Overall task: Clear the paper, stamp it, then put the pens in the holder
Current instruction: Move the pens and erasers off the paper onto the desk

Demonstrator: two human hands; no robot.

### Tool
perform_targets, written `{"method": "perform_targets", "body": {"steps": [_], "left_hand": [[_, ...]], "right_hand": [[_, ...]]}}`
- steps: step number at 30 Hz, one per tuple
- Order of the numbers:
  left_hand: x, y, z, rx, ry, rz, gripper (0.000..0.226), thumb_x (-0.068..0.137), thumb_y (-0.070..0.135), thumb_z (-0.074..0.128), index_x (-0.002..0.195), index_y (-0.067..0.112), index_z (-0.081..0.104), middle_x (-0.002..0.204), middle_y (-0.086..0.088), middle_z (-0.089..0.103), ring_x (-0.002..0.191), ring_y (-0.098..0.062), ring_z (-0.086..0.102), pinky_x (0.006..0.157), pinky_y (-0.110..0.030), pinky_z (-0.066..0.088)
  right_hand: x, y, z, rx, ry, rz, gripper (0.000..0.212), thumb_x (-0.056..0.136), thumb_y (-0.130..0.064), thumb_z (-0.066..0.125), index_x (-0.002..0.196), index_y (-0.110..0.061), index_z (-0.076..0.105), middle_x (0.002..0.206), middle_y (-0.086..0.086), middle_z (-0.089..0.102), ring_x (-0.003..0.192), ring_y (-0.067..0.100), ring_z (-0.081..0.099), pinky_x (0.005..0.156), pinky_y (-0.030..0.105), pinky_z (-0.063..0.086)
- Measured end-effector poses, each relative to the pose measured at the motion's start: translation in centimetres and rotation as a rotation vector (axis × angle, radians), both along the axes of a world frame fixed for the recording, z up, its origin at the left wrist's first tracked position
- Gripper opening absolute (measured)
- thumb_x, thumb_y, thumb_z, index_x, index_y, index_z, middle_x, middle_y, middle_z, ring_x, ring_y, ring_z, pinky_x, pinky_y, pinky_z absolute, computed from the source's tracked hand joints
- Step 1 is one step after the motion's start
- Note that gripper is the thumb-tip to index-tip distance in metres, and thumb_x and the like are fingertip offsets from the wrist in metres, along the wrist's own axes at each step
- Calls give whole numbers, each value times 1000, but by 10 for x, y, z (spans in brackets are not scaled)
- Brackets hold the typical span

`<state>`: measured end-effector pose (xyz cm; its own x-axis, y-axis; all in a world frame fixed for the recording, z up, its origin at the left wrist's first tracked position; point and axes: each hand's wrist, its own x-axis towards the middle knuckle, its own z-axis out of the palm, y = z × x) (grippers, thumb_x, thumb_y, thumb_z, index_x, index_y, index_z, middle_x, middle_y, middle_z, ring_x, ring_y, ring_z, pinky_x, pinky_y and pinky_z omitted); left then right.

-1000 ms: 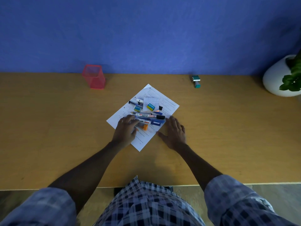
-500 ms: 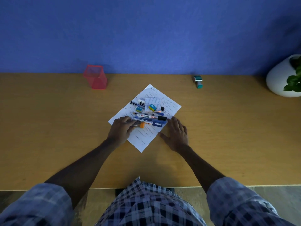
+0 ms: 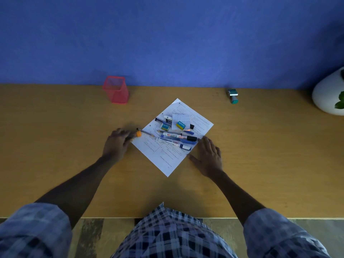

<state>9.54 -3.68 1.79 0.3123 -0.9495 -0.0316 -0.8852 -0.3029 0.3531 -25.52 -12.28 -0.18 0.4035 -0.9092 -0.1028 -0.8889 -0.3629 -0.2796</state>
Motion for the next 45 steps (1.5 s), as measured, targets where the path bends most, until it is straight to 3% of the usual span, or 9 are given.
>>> {"method": "perform_targets", "body": {"steps": [5, 13, 18, 21, 25, 33, 39, 45], "left_hand": [[31, 1, -10, 96, 13, 145, 32, 93, 21, 60, 125, 14, 62, 129, -15, 54, 121, -35, 49, 97, -47, 48], [52, 4, -12, 183, -40, 277, 38, 94, 33, 58, 128, 17, 58, 131, -14, 51, 121, -37, 48, 96, -48, 48], [37, 3, -2, 62, -29, 311, 53, 87, 30, 67, 134, 14, 49, 135, -16, 45, 125, -39, 41, 94, -52, 44], [19, -3, 6, -13, -34, 245, 56, 84, 26, 69, 135, 12, 50, 138, -13, 44, 129, -37, 38, 94, -51, 42], [-7, -17, 11, -40, -69, -7, 48, 88, 18, 66, 134, 10, 54, 138, -12, 50, 131, -33, 42, 95, -48, 42], [-39, -45, 9, -50, -214, -320, 22, 90, 13, 63, 110, 11, 71, 114, -6, 66, 117, -29, 54, 96, -45, 35], [-39, -51, 7, -39, -227, -204, 16, 91, 21, 65, 93, 10, 75, 92, -6, 71, 100, -30, 58, 94, -43, 34], [-27, -41, 10, -7, -218, -35, 6, 83, 8, 67, 77, 7, 69, 71, -10, 69, 87, -32, 59, 90, -41, 34]], "right_hand": [[-1, 0, 1, 2, -6, -3, 84, 86, -66, 51, 151, -20, 23, 161, 5, 20, 148, 24, 18, 116, 49, 24], [-2, 0, 2, 11, 3, -1, 84, 87, -67, 48, 152, -20, 22, 162, 5, 17, 149, 23, 15, 117, 50, 23], [-1, 0, 3, 12, 9, 1, 84, 87, -68, 47, 152, -20, 22, 162, 5, 17, 149, 24, 15, 117, 50, 22], [-1, 1, 3, 10, 0, -3, 84, 87, -67, 48, 152, -19, 23, 162, 6, 17, 149, 25, 16, 117, 51, 22], [0, 1, 5, 15, 15, 0, 84, 88, -67, 47, 152, -20, 21, 163, 5, 15, 150, 23, 14, 118, 50, 22], [-1, 3, 5, 32, 7, -7, 84, 89, -68, 44, 153, -20, 19, 163, 4, 12, 150, 22, 11, 119, 50, 20], [-1, 3, 4, 10, 0, -3, 84, 88, -68, 45, 153, -20, 21, 163, 4, 15, 150, 22, 13, 118, 49, 21], [-1, 3, 0, 7, -3, 1, 84, 88, -70, 42, 152, -20, 20, 163, 4, 15, 150, 23, 13, 118, 50, 21]]}}
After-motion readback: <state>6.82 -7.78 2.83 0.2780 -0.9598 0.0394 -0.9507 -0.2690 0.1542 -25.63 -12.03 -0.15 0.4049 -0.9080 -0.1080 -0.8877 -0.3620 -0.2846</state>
